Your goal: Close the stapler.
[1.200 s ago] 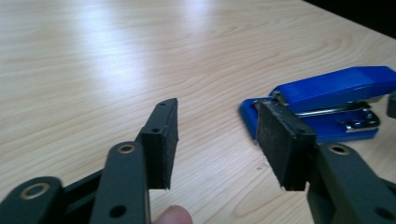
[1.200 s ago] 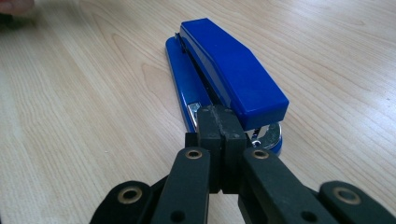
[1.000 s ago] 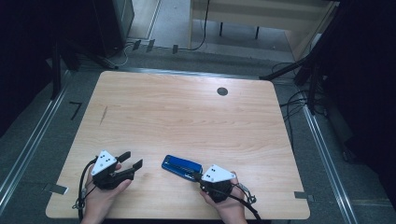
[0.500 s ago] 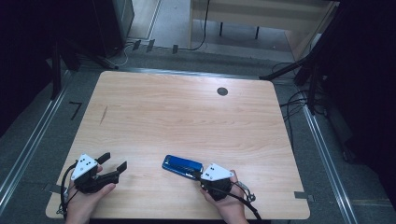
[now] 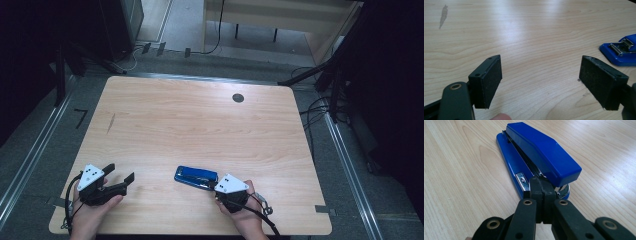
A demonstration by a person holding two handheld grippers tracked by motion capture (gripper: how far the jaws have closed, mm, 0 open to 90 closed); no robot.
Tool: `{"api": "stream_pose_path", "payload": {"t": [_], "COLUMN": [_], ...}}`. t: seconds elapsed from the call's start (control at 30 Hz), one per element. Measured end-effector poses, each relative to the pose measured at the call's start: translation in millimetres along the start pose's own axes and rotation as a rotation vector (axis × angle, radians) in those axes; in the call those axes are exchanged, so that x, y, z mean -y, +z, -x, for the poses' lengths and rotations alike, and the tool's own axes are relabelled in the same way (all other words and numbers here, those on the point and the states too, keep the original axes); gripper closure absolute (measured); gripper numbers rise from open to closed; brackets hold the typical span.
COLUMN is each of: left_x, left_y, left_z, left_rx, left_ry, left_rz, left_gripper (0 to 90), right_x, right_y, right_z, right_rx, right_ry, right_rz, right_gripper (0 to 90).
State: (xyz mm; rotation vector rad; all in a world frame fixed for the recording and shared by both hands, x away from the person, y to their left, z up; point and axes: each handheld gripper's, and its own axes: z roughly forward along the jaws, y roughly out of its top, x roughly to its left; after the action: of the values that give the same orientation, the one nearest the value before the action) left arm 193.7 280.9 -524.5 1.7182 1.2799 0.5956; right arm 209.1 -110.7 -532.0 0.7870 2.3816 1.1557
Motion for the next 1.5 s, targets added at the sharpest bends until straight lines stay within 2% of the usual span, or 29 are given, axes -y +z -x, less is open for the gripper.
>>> {"api": "stream_pose_path", "payload": {"t": [0.03,0.1,0.13,0.2,0.3,0.47,0.6,0.7,0.77,1.07,1.27,1.4,1.47,1.5], "left_x": [0.0,0.0,0.0,-0.2,-0.3,-0.2,-0.5,-0.5,-0.5,-0.6,-0.8,-0.9,-1.0,-1.0], "left_y": [-0.1,0.0,-0.1,-0.1,0.0,-0.1,0.4,0.5,0.6,0.9,1.3,1.4,1.6,2.0], "left_z": [-0.6,-1.0,-1.3,-1.9,-2.7,-2.5,-1.8,-1.4,-1.1,-1.0,-0.4,-0.7,-0.7,-0.7], "left_rx": [-0.001,-0.005,-0.005,-0.006,-0.007,-0.005,-0.010,-0.013,-0.014,-0.016,-0.024,-0.024,-0.027,-0.028], "left_ry": [-0.002,-0.007,-0.011,-0.012,-0.013,-0.010,-0.003,-0.001,0.001,0.000,0.002,-0.002,-0.006,-0.006], "left_rz": [-0.002,-0.002,-0.002,-0.004,-0.004,-0.001,-0.005,-0.005,-0.007,-0.008,-0.015,-0.015,-0.016,-0.017], "left_gripper": [19.6,20.0,20.2,20.8,21.2,21.2,21.3,21.4,21.6,22.1,22.9,23.0,23.3,23.5], "right_x": [0.1,0.9,1.9,4.1,8.4,11.6,11.3,10.8,10.9,8.7,7.4,8.0,9.6,10.4], "right_y": [0.0,-1.8,-3.4,-4.7,-2.0,2.5,3.6,5.6,6.8,10.6,12.9,12.9,10.9,9.9], "right_z": [0.0,-1.2,-2.9,-8.3,-15.2,-10.3,-10.0,-6.5,-3.3,2.1,5.7,9.5,10.5,10.6], "right_rx": [0.000,-0.017,-0.049,-0.067,-0.057,-0.039,-0.022,-0.012,-0.016,-0.015,-0.002,-0.024,-0.016,-0.011], "right_ry": [0.005,0.056,0.080,0.080,0.073,0.125,0.116,0.126,0.141,0.141,0.132,0.115,0.099,0.107], "right_rz": [0.001,0.001,-0.003,-0.014,-0.060,-0.045,-0.041,-0.036,-0.031,-0.031,-0.031,-0.029,-0.030,-0.029], "right_gripper": [90.0,90.0,90.0,90.0,90.0,90.0,90.0,90.0,90.0,90.0,90.0,90.0,90.0,90.0]}}
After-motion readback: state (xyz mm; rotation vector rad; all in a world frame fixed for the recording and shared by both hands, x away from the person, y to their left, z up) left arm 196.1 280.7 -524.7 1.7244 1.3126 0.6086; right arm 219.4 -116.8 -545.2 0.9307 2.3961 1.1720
